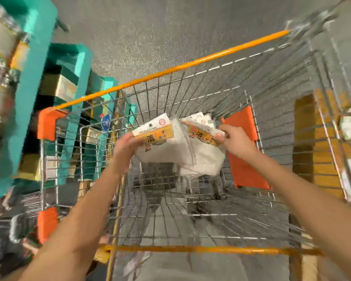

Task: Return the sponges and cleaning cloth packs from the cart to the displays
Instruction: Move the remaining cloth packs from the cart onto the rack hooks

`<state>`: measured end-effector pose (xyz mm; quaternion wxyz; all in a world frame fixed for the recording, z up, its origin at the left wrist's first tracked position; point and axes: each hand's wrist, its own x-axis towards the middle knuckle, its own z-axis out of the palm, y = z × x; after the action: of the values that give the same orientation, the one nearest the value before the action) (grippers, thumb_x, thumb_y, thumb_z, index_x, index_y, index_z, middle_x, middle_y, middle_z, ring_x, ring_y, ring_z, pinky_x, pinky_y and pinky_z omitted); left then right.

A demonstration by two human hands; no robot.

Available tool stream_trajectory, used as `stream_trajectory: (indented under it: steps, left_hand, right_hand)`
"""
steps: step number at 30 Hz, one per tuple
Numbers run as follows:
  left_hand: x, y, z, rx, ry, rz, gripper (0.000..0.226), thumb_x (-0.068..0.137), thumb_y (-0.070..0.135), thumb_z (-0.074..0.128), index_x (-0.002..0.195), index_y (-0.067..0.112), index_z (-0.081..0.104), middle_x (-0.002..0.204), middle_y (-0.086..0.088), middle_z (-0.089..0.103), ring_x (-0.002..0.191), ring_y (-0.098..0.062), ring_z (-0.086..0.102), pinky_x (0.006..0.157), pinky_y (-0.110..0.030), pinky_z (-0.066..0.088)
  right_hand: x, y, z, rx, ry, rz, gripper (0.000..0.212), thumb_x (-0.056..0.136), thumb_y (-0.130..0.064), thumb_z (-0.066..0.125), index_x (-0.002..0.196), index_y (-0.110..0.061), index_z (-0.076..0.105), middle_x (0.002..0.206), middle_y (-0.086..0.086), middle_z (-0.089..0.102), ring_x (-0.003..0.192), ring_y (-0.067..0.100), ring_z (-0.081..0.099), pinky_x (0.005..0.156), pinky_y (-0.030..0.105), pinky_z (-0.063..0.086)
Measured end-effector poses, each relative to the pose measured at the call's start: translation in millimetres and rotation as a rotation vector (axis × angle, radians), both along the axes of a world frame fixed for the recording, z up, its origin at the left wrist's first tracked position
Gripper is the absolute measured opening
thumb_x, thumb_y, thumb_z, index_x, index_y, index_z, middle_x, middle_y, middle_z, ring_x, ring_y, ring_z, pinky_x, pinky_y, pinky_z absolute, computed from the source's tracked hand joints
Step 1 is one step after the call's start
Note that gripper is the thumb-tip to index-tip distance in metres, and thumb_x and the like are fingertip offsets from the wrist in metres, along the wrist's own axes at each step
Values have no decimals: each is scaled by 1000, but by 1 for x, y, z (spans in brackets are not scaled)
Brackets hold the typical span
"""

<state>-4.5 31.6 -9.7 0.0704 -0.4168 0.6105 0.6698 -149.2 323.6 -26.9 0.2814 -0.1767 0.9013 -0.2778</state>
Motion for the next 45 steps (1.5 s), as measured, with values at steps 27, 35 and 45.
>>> stream_trajectory:
  steps: [27,35,45]
  left_hand:
    - [479,-119,355,-662,394,809,20,88,3,62,106,10,65,88,9,73,77,-3,69,67,-13,52]
    - [602,-245,360,-692,363,995,18,89,0,60,106,7,61,87,2,72,71,-3,69,62,-12,52]
    - [678,-410,349,-700,234,1152,22,91,9,59,113,3,56,104,-13,66,79,-21,65,68,-31,54]
  right_hand:
    - [280,-326,390,-624,11,808,10,84,-27,69,90,-20,65,81,-5,68,67,3,61,65,27,50]
    - [408,-481,392,-665,-108,954,12,89,-27,64,95,-17,67,91,-4,74,80,6,69,71,22,54]
    - [475,-611,378,-649,-177,902,17,89,-27,64,100,-15,67,91,-2,73,71,0,68,59,14,50]
